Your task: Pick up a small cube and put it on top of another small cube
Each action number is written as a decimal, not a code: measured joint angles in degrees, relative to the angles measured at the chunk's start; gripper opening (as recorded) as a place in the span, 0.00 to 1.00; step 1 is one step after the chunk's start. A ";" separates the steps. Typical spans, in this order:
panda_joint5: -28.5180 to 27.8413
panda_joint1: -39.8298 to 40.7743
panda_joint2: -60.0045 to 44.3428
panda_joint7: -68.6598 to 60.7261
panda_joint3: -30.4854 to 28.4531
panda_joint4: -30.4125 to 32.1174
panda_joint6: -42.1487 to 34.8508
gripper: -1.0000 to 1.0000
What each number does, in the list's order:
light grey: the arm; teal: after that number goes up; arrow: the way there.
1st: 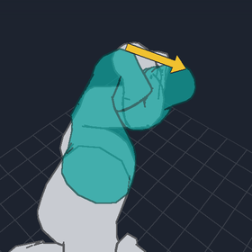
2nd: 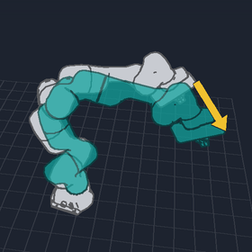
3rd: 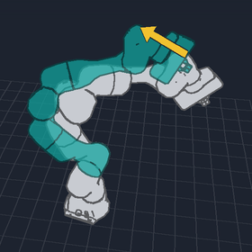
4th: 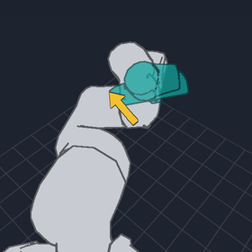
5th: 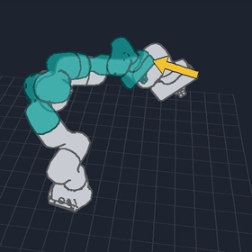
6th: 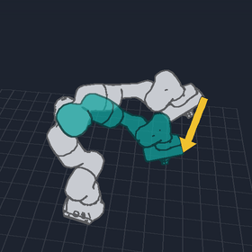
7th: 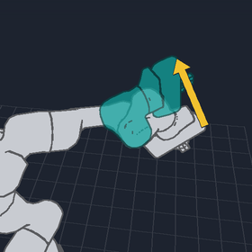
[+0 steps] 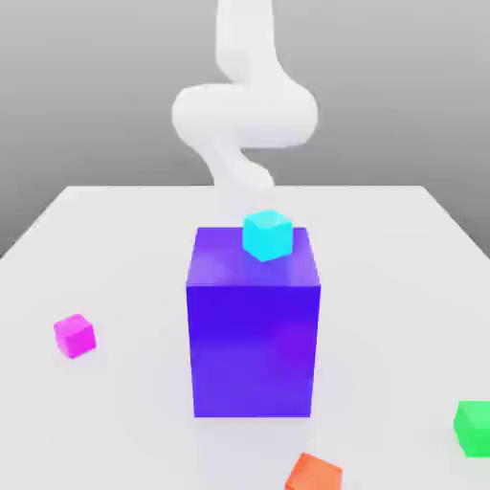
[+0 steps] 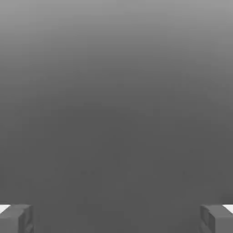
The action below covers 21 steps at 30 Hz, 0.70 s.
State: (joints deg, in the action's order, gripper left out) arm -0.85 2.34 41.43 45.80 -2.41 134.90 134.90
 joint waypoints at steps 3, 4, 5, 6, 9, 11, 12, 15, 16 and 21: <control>-1.06 3.36 -6.39 -0.15 -3.59 4.26 4.44 0.50; -1.39 4.38 -8.45 -0.19 -4.88 5.64 5.87 0.50; -1.67 5.47 -10.50 -0.29 -6.12 7.01 7.30 0.50; -1.91 6.55 -12.54 -0.41 -7.38 8.37 8.73 0.50; -2.46 9.70 -18.71 -0.93 -11.36 12.47 13.02 0.50; -2.55 11.92 -23.00 -1.47 -14.05 15.27 16.01 0.50; -2.49 13.01 -25.24 -1.82 -15.48 16.70 17.55 0.50; -1.66 16.11 -31.86 -3.35 -19.64 20.92 22.06 0.50; -1.10 17.04 -34.02 -4.05 -20.94 22.30 23.51 0.50; 7.49 23.09 -45.07 -11.34 -22.05 26.96 30.77 0.50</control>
State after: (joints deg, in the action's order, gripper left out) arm 6.64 25.42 -3.64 34.46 -24.46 161.87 165.67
